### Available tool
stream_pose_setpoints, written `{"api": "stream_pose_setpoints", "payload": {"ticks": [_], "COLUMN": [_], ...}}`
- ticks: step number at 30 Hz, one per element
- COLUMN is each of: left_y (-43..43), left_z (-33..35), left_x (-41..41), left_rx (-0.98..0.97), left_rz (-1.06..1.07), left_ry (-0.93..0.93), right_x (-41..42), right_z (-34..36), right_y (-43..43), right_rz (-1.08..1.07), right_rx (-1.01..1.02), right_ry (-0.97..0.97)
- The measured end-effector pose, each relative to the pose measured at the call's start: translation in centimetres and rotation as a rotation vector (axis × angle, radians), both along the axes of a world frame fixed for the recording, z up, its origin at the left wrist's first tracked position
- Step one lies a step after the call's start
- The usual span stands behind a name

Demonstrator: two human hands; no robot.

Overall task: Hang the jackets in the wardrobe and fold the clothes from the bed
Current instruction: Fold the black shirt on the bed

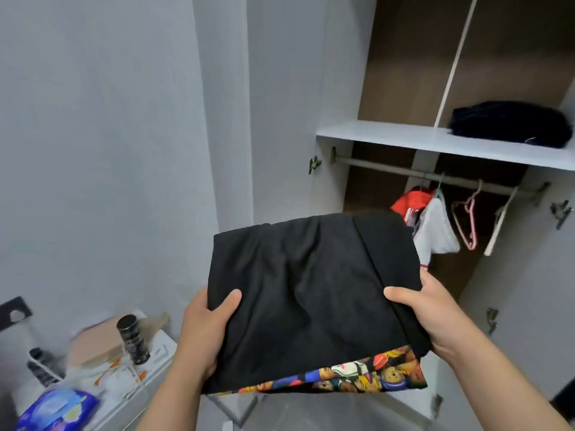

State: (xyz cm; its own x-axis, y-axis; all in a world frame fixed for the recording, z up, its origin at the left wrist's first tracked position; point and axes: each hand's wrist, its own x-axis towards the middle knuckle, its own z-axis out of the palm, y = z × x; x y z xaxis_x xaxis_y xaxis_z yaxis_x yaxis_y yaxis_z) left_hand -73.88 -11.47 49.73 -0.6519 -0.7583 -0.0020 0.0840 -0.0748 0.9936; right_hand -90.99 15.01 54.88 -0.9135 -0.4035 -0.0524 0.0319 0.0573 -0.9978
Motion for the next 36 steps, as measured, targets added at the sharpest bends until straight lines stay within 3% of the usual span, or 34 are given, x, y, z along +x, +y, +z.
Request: {"api": "stream_pose_setpoints", "payload": {"ticks": [9,19,29,36], "left_y": [0.0,-1.9,-4.6,-8.0], "left_z": [6.2,12.6,21.9,26.3], "left_x": [-9.9,-26.3,-43.6,-57.7], "left_rx": [-0.044,-0.12,-0.105,-0.095], "left_rz": [-0.141,-0.193,-0.321,-0.449], "left_ry": [0.073,0.105,0.214,0.17], "right_x": [-5.6,-21.2,-34.2,-44.1], "right_z": [5.9,8.6,17.6,20.5], "right_y": [2.5,0.6,-0.3,-3.1], "right_rz": [-0.095,-0.18,-0.259,-0.375], "right_rx": [-0.11,-0.206,-0.311,-0.329], "right_ry": [0.088,0.108,0.233,0.093]}}
